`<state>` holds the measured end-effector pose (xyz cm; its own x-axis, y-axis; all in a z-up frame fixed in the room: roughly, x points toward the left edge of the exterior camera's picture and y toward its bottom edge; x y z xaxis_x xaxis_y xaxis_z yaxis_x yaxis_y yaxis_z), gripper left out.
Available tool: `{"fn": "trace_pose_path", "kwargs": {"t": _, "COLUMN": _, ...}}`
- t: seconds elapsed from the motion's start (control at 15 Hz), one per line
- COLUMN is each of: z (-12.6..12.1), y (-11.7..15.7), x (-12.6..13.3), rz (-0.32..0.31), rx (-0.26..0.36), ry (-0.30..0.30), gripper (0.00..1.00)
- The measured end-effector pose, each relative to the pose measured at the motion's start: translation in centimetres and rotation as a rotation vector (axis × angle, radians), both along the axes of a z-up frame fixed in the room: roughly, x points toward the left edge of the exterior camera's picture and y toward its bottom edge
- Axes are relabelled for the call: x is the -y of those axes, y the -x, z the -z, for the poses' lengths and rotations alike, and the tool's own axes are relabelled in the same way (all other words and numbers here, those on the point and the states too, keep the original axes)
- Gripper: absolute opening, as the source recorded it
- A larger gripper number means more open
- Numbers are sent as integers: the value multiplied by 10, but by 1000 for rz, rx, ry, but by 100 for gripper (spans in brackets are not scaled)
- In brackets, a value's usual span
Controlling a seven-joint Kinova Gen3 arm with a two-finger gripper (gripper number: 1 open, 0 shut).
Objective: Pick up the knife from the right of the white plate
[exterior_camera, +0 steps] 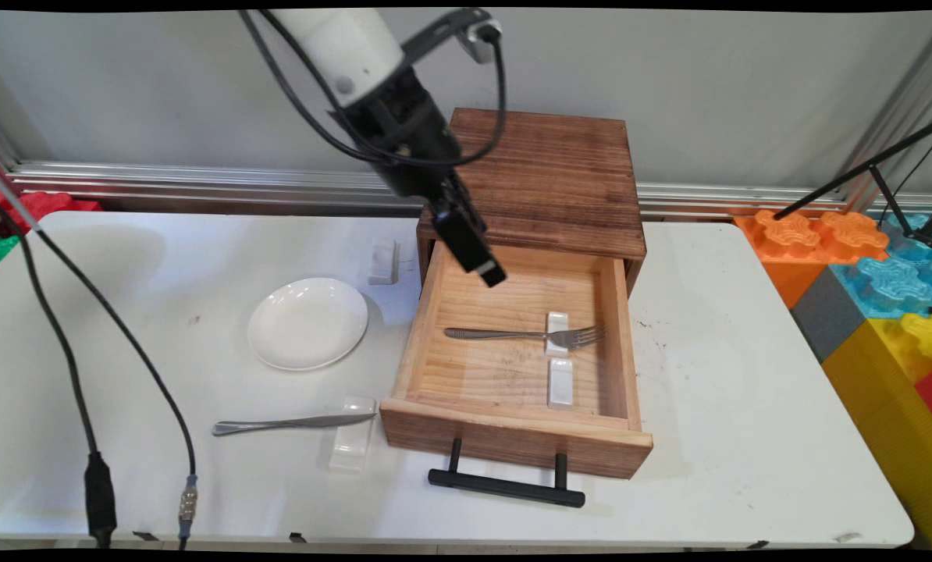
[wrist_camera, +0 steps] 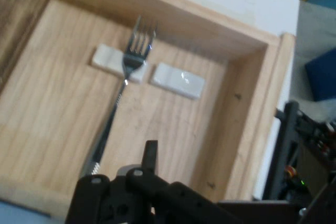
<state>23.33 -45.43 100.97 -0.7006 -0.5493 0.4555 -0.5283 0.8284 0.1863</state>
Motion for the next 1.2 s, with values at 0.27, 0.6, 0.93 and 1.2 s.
{"fn": "trace_pose_path", "kwargs": {"t": 0.27, "z": -24, "y": -22, "x": -32, "rz": 22, "rx": 24, "ry": -24, "gripper": 100}}
{"fn": "trace_pose_path", "kwargs": {"t": 0.6, "z": -38, "y": -52, "x": -72, "rz": 38, "rx": 53, "ry": -48, "gripper": 100}}
{"fn": "trace_pose_path", "kwargs": {"t": 0.93, "z": -38, "y": -88, "x": -113, "rz": 20, "rx": 99, "ry": -82, "gripper": 100}}
{"fn": "trace_pose_path", "kwargs": {"t": 1.2, "z": -31, "y": -114, "x": -140, "rz": -3, "rx": 131, "ry": -109, "gripper": 100}}
